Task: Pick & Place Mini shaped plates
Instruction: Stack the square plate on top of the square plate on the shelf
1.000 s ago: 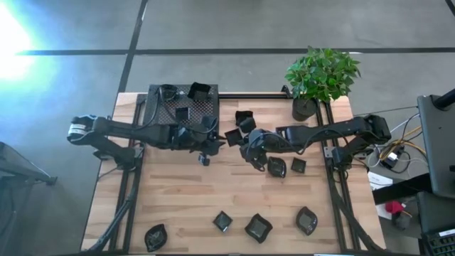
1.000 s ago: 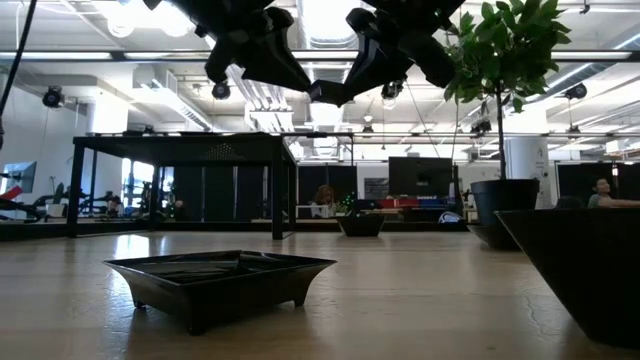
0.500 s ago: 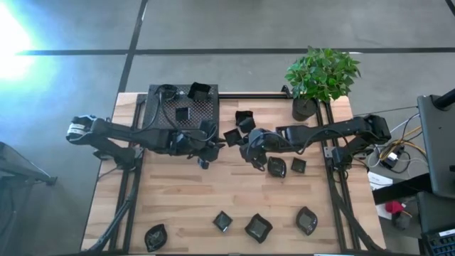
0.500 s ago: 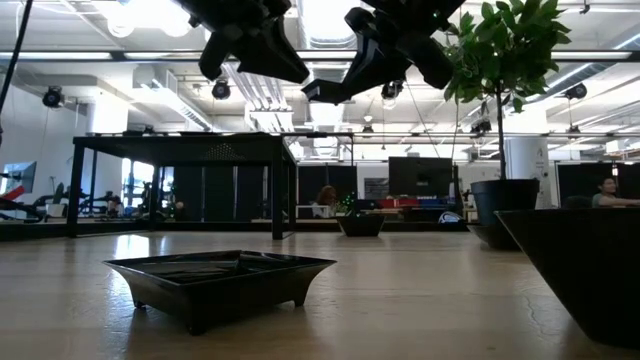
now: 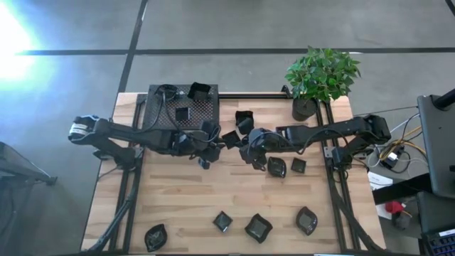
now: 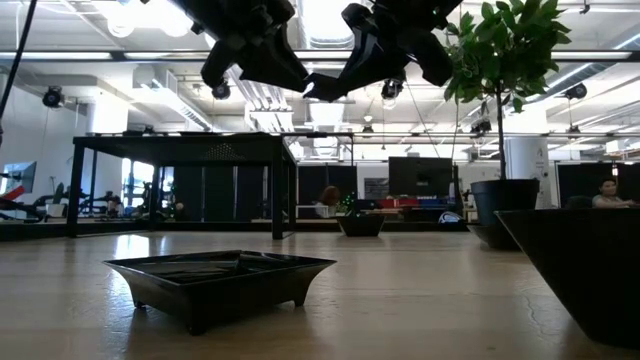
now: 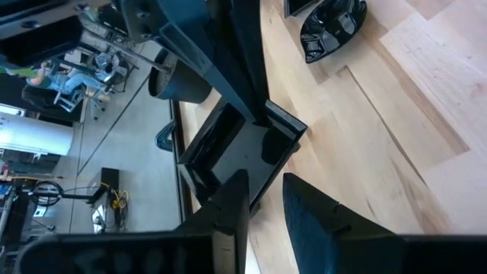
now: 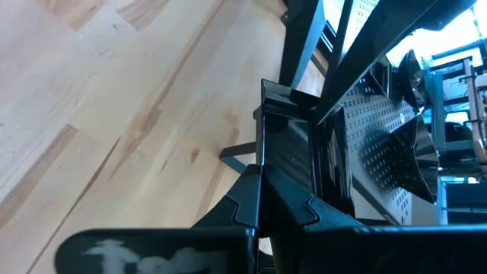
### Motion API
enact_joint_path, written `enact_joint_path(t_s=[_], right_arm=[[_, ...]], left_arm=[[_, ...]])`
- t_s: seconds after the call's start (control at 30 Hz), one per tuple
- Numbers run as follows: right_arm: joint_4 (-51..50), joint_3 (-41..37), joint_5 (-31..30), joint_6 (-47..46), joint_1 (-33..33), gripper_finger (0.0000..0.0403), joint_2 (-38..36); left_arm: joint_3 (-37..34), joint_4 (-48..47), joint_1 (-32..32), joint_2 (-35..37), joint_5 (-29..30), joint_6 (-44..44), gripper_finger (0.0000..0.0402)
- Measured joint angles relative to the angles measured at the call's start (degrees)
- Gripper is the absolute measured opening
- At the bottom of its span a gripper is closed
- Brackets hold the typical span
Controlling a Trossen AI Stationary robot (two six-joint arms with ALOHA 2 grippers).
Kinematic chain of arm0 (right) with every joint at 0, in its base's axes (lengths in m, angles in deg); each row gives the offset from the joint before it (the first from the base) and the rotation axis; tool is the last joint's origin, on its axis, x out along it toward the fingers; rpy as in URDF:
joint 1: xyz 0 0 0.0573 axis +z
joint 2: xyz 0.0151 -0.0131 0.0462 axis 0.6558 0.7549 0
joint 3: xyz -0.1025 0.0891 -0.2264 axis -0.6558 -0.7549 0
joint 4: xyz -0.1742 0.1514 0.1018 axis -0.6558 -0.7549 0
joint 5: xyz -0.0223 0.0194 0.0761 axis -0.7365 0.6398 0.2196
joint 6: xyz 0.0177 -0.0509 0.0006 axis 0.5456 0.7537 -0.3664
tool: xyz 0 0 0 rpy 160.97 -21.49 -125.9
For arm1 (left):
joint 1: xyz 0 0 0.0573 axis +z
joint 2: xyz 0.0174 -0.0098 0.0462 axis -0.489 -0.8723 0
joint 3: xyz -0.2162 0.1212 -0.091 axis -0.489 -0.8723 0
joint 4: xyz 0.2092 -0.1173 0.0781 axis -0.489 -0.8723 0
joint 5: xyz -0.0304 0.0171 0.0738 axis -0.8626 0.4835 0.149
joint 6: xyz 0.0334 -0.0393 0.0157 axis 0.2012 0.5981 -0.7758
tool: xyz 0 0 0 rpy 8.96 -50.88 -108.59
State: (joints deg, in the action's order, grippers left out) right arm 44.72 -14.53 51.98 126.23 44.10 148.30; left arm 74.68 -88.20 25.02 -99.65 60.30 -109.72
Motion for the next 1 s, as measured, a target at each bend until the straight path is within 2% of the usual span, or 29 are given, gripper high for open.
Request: enact_joint_path(t_s=[0.17, 0.33, 0.53, 1.0], right_arm=[[0.0, 0.0, 0.0, 0.04, -0.01, 0.0008, 0.0], [0.02, 0.0, 0.0, 0.15, -0.02, 0.0008, 0.0], [0.31, 0.0, -0.43, 0.41, -0.13, 0.0017, 0.0], [0.09, 0.23, -1.33, 5.17, 0.1, 0.0124, -0.07]], left_arm=[[0.0, 0.02, 0.0, -0.45, 0.08, -0.11, 0.0064], [0.0, -0.45, 0.0, -0.3, 0.19, -0.28, 0.0009], [0.0, -1.02, -0.04, -0.2, 0.1, -0.48, 0.0001], [0.0, -2.72, -0.04, -0.13, 0.53, -0.01, 0.0]])
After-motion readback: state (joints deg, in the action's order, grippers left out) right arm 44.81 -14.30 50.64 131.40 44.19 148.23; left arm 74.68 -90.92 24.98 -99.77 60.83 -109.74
